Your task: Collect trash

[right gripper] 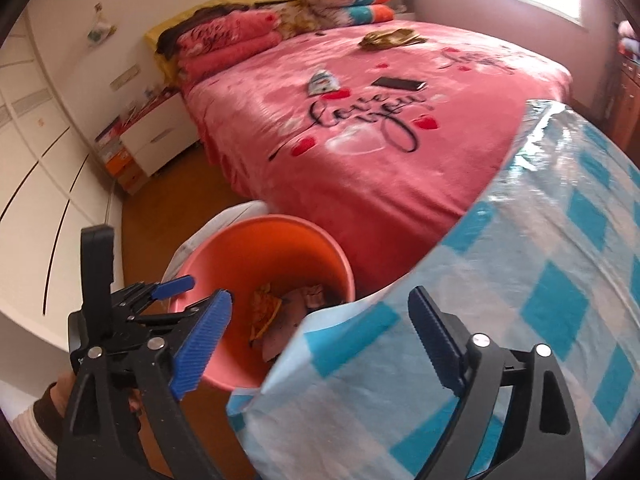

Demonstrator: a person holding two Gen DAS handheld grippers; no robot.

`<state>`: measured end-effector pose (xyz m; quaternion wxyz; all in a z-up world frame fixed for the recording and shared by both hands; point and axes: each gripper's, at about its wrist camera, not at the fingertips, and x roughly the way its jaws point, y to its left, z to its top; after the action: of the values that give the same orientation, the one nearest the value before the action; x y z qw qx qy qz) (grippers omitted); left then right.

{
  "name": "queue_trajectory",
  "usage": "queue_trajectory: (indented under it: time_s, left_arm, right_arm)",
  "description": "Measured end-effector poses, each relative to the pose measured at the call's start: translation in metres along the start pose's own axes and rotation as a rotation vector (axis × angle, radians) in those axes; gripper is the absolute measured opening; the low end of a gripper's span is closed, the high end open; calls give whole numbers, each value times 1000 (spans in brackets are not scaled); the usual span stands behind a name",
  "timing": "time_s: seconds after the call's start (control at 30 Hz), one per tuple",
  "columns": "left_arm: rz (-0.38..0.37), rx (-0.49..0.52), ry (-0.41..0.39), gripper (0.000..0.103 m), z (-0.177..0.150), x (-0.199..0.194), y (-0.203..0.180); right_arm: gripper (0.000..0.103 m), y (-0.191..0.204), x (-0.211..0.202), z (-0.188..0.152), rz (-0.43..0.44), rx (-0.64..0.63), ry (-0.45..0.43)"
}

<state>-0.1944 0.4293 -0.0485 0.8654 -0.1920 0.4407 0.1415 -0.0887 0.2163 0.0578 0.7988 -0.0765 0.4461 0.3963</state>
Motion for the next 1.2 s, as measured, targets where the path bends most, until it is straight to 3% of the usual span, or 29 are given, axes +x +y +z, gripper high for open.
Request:
queue_trajectory:
  time_s: [0.37,0.83,1.2]
  left_arm:
    - [51,90,-70,88,9,-26,-25]
    - [11,150,-143,92,18,-54,-70]
    - [-29,210,-190,92,25,-72,-116]
  right_arm:
    - [92,-27,-39,-10,-33,77,-73]
    - [93,-70,-81,-49,-88,202,-149]
    - [93,-94,-108,-78,-179,241,-204]
